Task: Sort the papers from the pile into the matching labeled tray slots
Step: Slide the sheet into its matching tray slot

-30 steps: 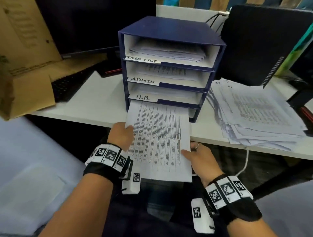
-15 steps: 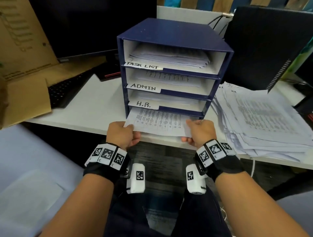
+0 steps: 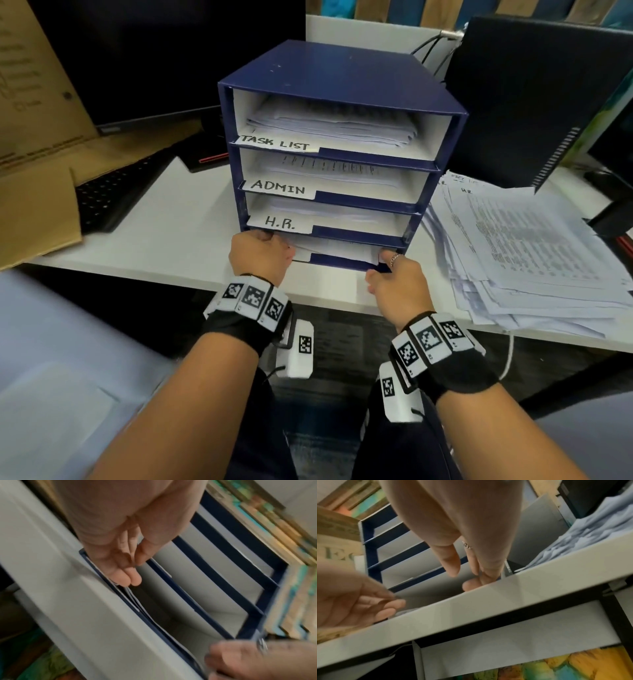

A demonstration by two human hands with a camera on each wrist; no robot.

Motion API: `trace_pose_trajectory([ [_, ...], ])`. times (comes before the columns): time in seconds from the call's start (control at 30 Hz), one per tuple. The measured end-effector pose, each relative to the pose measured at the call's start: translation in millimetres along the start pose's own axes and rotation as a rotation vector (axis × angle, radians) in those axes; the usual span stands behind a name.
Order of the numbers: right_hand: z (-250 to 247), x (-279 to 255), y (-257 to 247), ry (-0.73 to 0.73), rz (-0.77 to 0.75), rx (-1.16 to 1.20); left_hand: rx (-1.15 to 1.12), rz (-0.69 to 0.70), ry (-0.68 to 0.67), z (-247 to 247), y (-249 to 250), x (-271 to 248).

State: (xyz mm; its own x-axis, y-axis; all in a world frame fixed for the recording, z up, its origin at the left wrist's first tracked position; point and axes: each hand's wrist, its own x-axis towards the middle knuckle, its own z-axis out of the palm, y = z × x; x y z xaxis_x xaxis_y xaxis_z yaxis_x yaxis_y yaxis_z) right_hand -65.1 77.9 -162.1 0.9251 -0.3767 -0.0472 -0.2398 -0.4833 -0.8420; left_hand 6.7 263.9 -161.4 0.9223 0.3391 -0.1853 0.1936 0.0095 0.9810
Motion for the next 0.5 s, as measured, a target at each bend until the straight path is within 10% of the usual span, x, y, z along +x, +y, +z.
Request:
trace_pose_trajectory([
  [0.23,13.3,1.2,-7.8,-0.172,-0.239,-0.648,0.752,0.382,-0.167,12.8,-12.7,-13.2],
  [0.5,6.5,-5.6,-12.0,-0.168,-0.339,-0.63,0.749,0.386,-0.209,16.3,-9.6,-25.1],
])
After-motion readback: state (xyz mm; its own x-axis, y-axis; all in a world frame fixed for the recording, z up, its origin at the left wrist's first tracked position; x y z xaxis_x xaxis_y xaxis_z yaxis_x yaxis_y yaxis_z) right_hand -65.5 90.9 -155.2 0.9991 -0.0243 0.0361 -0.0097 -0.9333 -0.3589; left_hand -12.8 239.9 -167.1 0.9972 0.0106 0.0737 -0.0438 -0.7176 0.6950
